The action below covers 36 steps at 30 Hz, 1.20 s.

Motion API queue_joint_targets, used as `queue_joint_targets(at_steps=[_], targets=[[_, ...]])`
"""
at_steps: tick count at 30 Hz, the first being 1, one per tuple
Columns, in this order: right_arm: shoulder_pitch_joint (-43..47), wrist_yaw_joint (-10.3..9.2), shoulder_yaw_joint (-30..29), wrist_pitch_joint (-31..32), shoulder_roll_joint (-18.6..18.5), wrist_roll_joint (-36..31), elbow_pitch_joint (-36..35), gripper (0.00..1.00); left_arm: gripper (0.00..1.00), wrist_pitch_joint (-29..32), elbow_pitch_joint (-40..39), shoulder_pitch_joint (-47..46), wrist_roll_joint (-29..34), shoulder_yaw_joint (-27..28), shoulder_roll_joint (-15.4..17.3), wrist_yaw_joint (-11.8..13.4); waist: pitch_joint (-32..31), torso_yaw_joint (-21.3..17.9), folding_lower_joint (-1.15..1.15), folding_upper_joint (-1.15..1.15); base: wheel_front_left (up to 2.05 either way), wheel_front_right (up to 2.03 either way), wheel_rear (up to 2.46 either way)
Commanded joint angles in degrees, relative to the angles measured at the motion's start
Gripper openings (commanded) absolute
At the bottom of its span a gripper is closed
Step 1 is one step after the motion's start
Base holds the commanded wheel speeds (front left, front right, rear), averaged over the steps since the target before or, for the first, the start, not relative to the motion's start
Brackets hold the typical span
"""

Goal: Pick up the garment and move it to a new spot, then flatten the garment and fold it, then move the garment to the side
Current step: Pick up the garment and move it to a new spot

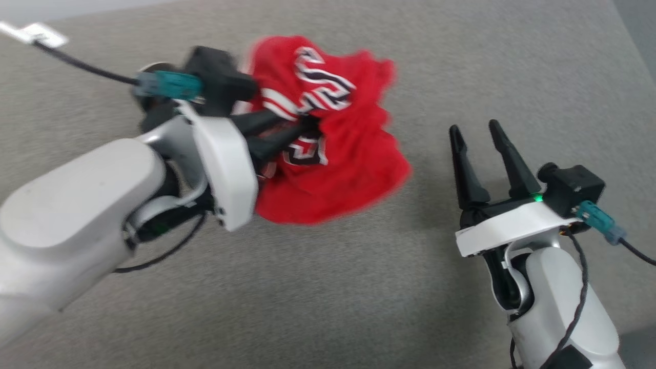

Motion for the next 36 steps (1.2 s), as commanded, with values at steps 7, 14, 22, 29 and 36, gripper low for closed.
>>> queue_joint_targets(at_steps=[7, 14, 22, 29, 36], targets=[[1.84, 0.00, -0.91, -0.25, 0.02, 4.65, -2.83, 1.00, 0.00, 9.67, -3.99, 1.65, 1.39, -0.31, -1.46, 0.12, 5.61, -8.81, 0.00, 0.00, 0.00, 0.00, 0.00], [3.27, 0.00, 0.23, -0.20, 0.03, 8.24, -3.99, 1.00, 0.00, 22.53, 0.39, 6.15, 3.08, -0.30, 3.41, 0.12, 6.92, -13.01, 0.00, 0.00, 0.00, 0.00, 0.00], [3.26, 0.00, 1.37, -0.19, 0.00, 10.30, -5.32, 1.00, 0.00, 30.14, 5.63, 8.71, 7.11, -1.25, 6.63, 0.54, 8.39, -15.03, 0.00, 0.00, 0.00, 0.00, 0.00], [2.95, 0.00, 0.45, -0.19, 0.00, 8.81, -5.31, 1.00, 1.00, 27.49, 5.89, 7.44, 10.13, -1.09, 5.96, 0.69, 7.83, -13.34, 0.00, 0.00, 0.00, 0.00, 0.00], [2.76, 0.00, -1.88, -0.19, -0.01, 3.97, -3.26, 1.00, 1.00, 15.32, 2.42, 4.84, 7.07, -0.36, 2.75, 0.14, 3.38, -6.81, 0.00, 0.00, 0.00, 0.00, 0.00]])
